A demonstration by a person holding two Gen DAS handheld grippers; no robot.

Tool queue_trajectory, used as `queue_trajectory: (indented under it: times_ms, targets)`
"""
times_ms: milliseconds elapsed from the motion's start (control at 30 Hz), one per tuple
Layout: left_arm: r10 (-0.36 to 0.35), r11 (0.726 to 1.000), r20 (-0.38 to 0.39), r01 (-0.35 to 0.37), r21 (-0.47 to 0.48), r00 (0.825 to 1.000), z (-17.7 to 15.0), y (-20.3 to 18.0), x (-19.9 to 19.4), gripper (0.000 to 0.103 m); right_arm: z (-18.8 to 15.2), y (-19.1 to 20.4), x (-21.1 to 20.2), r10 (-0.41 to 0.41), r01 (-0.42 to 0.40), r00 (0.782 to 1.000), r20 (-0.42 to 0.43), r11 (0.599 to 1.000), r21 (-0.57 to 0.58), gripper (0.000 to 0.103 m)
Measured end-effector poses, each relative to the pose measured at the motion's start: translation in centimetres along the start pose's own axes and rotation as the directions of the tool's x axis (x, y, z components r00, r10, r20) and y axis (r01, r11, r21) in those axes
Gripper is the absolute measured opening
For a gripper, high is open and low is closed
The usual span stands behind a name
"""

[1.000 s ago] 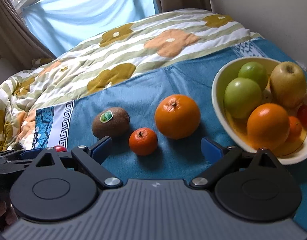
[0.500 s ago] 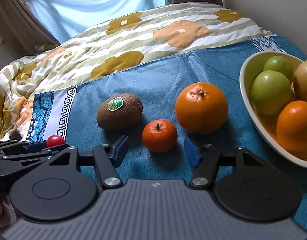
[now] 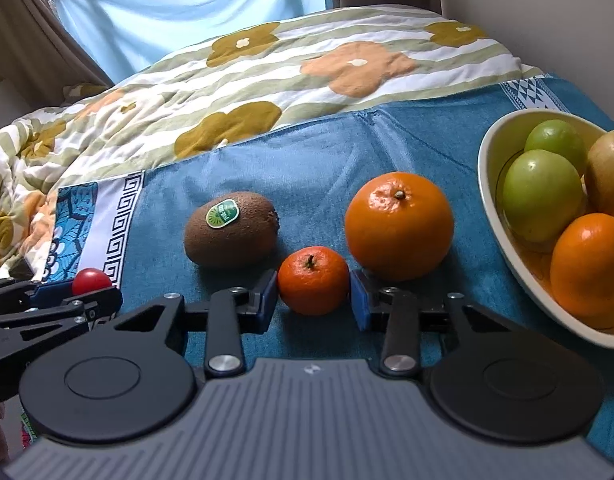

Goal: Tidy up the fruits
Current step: 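Grasp the red tomato with the left tool while the right tool grasps the mandarin, then carry the tomato and mandarin with both tools over the cream bowl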

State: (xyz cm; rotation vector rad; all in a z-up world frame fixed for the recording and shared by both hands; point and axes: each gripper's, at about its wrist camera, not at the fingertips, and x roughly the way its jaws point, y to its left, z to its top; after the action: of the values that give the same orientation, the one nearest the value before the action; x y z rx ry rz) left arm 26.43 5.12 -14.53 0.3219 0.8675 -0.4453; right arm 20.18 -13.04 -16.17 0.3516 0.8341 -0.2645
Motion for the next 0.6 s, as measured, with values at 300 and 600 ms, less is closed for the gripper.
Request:
queue_trajectory:
  times_ms: [300,600]
  targets:
    - [0.031,0.999,0.042,-0.031,-0.022,0.999,0.4,-1.5,-3.4,0.037,0.5,-0.8,-3.3,0.051,-0.05,0.998,0.026,0.998,-0.029,0.053]
    - [0.069,0.996,0.094,-0.064,-0.057,0.993,0.8,-4.9,-8.3,0.037,1.5,-3.4,-7.9,0.098,-0.094,0.993,0.067,0.994,-0.061,0.053]
